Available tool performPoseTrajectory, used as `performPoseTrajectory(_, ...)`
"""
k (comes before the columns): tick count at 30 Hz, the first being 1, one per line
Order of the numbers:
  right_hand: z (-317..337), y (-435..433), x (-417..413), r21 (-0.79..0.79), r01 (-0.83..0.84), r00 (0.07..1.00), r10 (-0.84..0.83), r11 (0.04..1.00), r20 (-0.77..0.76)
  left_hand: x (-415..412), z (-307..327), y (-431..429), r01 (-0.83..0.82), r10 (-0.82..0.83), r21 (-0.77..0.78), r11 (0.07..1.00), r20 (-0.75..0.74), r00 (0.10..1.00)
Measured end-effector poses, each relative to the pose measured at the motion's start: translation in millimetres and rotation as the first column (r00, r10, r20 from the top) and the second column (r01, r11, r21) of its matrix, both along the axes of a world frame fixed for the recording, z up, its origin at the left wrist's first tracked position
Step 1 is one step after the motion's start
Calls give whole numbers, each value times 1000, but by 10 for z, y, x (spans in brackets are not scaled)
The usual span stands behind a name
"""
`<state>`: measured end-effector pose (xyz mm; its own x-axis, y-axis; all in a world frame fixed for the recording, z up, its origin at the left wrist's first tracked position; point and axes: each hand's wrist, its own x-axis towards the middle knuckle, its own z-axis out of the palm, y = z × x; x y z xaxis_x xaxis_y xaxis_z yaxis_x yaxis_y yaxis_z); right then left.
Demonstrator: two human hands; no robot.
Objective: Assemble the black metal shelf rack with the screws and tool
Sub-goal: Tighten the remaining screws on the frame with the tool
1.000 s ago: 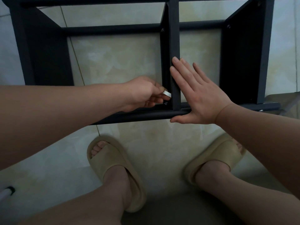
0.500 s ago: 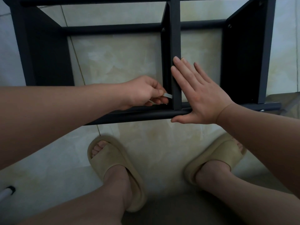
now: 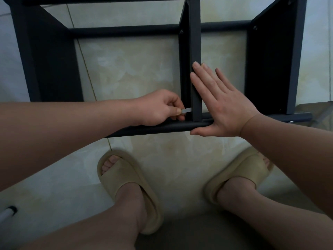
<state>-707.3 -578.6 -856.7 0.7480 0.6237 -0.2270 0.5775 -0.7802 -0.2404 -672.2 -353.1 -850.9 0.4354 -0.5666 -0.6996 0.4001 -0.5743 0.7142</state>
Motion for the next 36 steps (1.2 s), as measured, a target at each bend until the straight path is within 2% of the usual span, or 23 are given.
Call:
performPoseTrajectory(8,22,13,7,-1,7,1000,-7,1000,-10,9,-22,-23,117,-120,48,992,64,991)
performPoseTrajectory(14,25,13,3,-8,8,1000,-9,1000,-15,14,-52,-46,143,-146,64,988,54,988)
performPoseTrajectory(20,26,6,0,-16,7,999,-7,1000,-37,178,-43,16,290,-321,288,913,66,945)
performPoseTrajectory(24,124,36,-3,-26,10,996,-12,1000,-83,345,113,142,219,-294,421,880,120,948)
performPoseTrajectory(27,231,43,24,-61,-1,989,-8,998,-145,479,257,209,100,-229,457,884,235,944)
performPoseTrajectory(29,311,13,96,-65,18,981,-31,998,-191,605,340,214,4,-206,451,892,400,893)
performPoseTrajectory(32,408,-80,390,2,166,979,-164,986,-118,881,425,158,-125,-228,425,897,684,693)
performPoseTrajectory(34,431,-137,705,27,305,951,-303,952,-55,1121,461,104,-164,-280,433,886,785,553)
performPoseTrajectory(36,429,-164,1044,-3,391,919,-391,920,-46,1371,500,43,-186,-321,462,867,804,501)
